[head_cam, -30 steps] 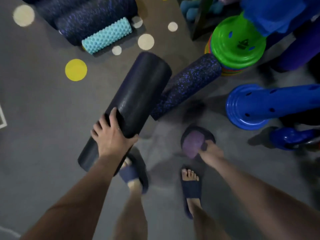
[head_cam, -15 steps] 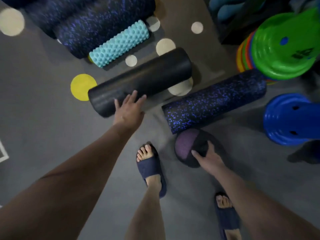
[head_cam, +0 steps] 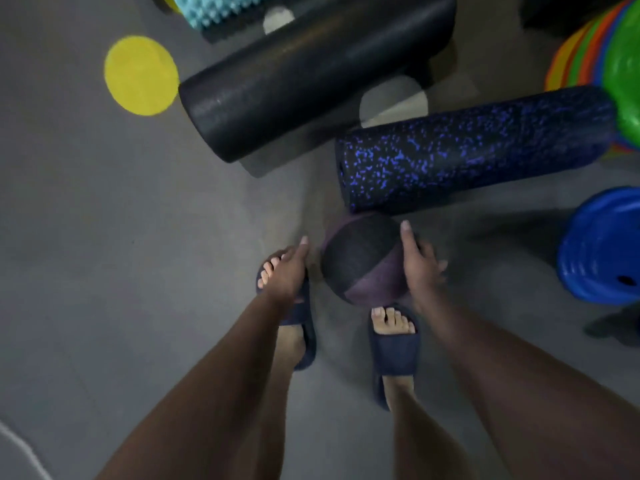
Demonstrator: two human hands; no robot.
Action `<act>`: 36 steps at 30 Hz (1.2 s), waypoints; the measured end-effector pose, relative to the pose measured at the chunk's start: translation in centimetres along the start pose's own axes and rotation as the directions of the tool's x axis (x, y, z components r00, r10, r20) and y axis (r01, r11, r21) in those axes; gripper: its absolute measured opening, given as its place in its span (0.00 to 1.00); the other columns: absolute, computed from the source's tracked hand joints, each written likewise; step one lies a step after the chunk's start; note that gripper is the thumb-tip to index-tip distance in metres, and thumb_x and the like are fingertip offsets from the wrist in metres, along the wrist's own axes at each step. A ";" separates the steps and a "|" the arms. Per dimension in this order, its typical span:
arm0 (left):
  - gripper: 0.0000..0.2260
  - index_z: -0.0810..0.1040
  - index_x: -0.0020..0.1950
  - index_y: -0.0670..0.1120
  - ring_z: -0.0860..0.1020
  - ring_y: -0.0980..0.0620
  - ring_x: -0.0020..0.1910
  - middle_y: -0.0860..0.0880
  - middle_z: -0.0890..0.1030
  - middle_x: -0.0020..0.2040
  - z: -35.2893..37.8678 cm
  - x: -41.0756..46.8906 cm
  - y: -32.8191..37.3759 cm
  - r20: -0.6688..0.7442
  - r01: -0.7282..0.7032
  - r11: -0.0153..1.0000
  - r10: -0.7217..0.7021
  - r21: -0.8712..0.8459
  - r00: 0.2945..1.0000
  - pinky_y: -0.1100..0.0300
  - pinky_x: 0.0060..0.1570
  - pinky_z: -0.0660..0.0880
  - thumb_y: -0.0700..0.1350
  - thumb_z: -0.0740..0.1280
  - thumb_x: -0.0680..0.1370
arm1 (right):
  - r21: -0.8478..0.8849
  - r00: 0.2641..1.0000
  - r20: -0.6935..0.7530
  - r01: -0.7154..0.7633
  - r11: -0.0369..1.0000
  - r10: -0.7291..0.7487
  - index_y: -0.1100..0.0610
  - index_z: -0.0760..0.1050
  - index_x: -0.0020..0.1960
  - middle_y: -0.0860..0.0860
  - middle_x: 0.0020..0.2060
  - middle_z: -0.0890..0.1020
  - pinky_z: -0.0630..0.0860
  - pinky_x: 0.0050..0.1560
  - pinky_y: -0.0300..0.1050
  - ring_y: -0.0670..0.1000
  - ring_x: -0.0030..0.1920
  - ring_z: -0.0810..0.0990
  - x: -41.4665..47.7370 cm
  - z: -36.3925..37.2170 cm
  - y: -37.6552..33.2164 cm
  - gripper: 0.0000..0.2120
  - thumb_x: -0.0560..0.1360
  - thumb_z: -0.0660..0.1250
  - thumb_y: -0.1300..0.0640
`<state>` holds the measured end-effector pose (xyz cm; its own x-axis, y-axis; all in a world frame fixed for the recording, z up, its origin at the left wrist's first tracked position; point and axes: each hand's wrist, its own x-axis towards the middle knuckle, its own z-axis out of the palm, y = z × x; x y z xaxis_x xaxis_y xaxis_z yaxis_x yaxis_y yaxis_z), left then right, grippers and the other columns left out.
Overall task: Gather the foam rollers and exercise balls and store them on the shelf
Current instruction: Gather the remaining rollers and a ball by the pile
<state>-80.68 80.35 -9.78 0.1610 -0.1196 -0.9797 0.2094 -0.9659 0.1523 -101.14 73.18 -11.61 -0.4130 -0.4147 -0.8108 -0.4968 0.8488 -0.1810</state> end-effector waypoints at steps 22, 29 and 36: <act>0.19 0.74 0.60 0.56 0.80 0.47 0.58 0.52 0.80 0.61 -17.0 -52.9 18.3 -0.220 -0.330 0.732 0.246 -0.596 0.944 0.41 0.47 0.82 0.68 0.63 0.77 | 0.408 0.804 0.457 0.190 0.893 -0.380 0.51 0.80 0.63 0.49 0.56 0.85 0.80 0.61 0.53 0.51 0.56 0.84 -49.7 -21.2 -29.3 0.27 0.70 0.71 0.37; 0.20 0.76 0.55 0.57 0.79 0.48 0.54 0.50 0.81 0.56 -27.5 -56.4 23.5 -0.451 -0.512 0.557 0.257 -0.654 0.855 0.46 0.54 0.77 0.68 0.65 0.70 | 0.381 0.729 0.404 0.415 0.826 -0.552 0.47 0.80 0.62 0.45 0.57 0.84 0.78 0.64 0.53 0.48 0.57 0.83 -58.9 -15.6 -41.0 0.38 0.60 0.75 0.26; 0.26 0.73 0.57 0.55 0.79 0.47 0.59 0.46 0.80 0.60 -45.8 -53.0 33.2 -0.404 -0.487 0.549 0.275 -0.679 0.873 0.41 0.65 0.74 0.71 0.65 0.68 | 0.347 0.724 0.360 0.481 0.805 -0.588 0.46 0.75 0.67 0.45 0.60 0.82 0.76 0.67 0.55 0.49 0.61 0.80 -67.0 -3.7 -54.5 0.42 0.61 0.70 0.23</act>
<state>-38.02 65.10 53.16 0.5876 -0.2770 -0.7602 0.6913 -0.3164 0.6496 -49.24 53.43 54.64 0.2678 -0.6812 -0.6814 -0.3338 0.5978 -0.7288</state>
